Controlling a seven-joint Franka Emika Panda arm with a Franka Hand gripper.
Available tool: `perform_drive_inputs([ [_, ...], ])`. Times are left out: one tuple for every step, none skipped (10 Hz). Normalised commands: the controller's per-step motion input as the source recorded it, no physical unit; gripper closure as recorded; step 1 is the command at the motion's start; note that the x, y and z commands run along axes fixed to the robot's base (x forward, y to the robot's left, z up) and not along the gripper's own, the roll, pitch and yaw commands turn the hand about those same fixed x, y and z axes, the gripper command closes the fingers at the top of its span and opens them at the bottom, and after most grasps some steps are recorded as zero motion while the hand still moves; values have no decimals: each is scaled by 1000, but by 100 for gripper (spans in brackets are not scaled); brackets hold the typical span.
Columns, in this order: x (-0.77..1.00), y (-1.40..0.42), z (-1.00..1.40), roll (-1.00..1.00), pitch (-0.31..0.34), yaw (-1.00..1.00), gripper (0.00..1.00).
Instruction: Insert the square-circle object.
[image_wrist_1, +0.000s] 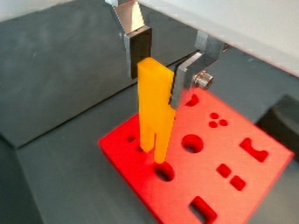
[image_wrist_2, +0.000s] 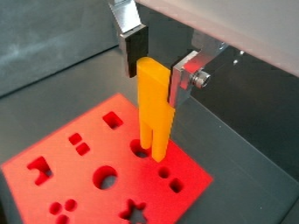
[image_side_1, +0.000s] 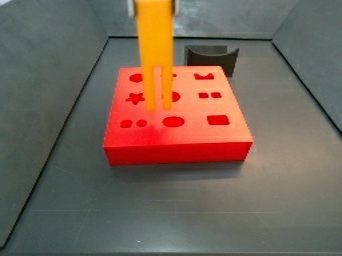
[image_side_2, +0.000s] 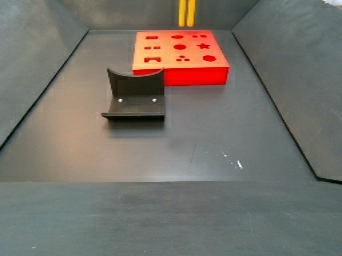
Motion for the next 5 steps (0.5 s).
perform_drive_inputs([
  [-346,-54,-214,0,-67,111,100],
  [-197,0,-86,3,-11,0,100],
  [-180,0,0,26,0,-26,100],
  [-211,0,0,24,14,-89,100],
  [-69,0,-63,27,0,-94,100],
])
